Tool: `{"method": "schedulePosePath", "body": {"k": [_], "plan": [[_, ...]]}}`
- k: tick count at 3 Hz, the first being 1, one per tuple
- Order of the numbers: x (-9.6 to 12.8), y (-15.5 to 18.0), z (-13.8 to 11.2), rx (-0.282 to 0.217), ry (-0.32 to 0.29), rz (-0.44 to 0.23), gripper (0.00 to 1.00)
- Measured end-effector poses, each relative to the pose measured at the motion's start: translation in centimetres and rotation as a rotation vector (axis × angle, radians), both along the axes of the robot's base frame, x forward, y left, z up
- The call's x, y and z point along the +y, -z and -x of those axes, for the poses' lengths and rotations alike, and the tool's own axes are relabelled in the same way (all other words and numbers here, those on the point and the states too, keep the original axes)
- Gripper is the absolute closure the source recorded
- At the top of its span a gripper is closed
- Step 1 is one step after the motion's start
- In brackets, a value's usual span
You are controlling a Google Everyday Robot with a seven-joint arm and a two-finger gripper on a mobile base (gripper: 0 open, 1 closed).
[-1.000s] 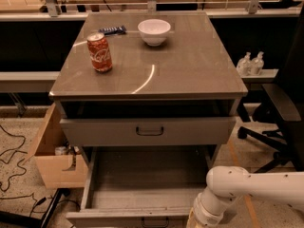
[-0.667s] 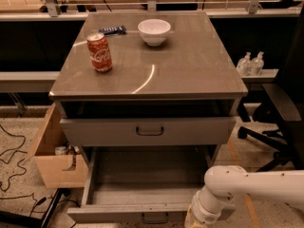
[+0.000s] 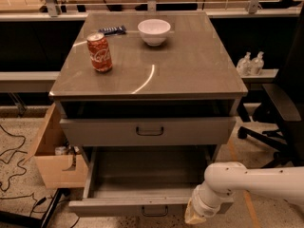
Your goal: Close middle drawer
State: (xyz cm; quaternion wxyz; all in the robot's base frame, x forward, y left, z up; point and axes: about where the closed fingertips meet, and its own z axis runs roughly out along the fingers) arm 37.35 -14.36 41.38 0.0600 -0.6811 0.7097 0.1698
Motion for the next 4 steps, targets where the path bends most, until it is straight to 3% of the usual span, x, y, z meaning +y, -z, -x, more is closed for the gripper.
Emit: {"method": "schedulePosePath", "body": {"k": [2,4], "plan": [[-0.8,0.4,-3.4,-0.052,0.046,-0.015,1.00],[-0.4,1.0,-6.5,-0.054,0.039,-0.101,1.00]]}}
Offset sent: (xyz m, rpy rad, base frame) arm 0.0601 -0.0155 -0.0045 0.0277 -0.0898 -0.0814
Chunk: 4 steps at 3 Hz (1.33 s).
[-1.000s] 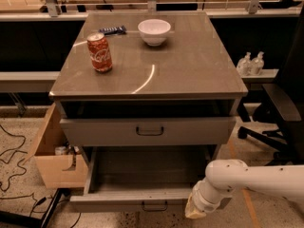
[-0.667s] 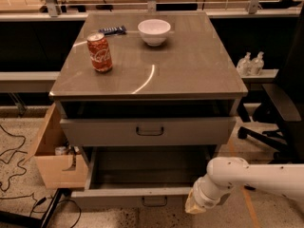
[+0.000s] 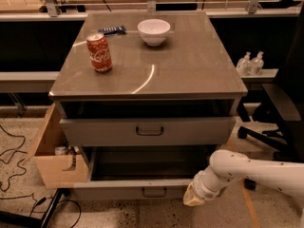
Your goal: Close middle drawer
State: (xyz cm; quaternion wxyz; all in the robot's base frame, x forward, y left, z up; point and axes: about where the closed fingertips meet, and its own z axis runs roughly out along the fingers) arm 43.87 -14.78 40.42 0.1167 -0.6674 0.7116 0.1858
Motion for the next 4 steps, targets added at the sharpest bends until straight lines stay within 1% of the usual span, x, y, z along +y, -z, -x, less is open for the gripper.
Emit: {"method": "schedulePosePath", "body": {"k": [1,2,3,4], "plan": [[0.3,0.0,-1.5,-0.011,-0.004,-0.063,1.00],[0.4,-0.1,-2.7,-0.026,-0.001,-0.107,1.00],[0.6,-0.5,-3.8,-0.046,0.001,-0.134,1.00],[0.9,-0.7,-4.4,-0.058,0.002,-0.149,1.00]]}}
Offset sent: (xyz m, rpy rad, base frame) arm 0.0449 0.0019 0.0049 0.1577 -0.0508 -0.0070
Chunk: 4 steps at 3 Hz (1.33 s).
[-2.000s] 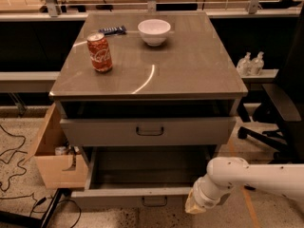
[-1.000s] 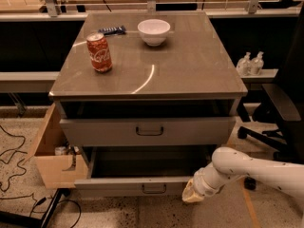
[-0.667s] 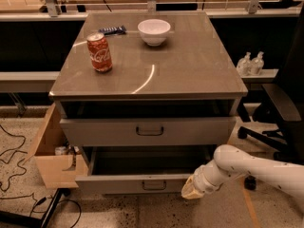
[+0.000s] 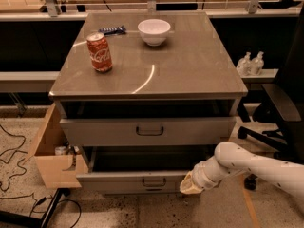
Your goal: Close middle drawer
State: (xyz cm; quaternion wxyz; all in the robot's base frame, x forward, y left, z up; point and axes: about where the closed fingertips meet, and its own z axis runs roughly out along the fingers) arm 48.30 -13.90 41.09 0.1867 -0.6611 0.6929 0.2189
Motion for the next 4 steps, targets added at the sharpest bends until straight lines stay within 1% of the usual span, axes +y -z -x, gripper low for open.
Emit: {"method": "schedulePosePath", "body": {"k": [1,2,3,4], "plan": [[0.0,0.0,0.0,0.000,0.001,-0.001,1.00],[-0.9,1.0,3.4,0.068,0.022,-0.040,1.00],[-1.2,1.8,6.2,0.121,0.036,-0.072,1.00],[-0.3,2.4,7.1,0.138,0.031,-0.081,1.00]]}}
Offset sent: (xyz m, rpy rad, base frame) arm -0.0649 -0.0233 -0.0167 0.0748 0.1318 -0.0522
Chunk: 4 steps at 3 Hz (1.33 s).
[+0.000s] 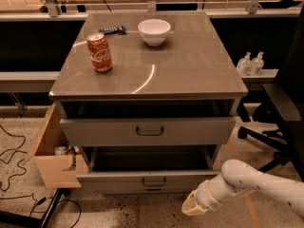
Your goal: Close middle drawer
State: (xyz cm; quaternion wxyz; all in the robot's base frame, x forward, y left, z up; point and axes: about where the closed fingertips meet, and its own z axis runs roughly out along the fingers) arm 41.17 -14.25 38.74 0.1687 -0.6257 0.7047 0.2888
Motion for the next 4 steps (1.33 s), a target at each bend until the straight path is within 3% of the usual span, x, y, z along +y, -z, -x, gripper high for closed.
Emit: {"method": "schedulePosePath", "body": {"k": [1,4], "plan": [[0.9,0.5,-0.2,-0.010,0.002,-0.011,1.00],[2.6,1.7,-3.9,-0.099,0.007,-0.011,1.00]]}}
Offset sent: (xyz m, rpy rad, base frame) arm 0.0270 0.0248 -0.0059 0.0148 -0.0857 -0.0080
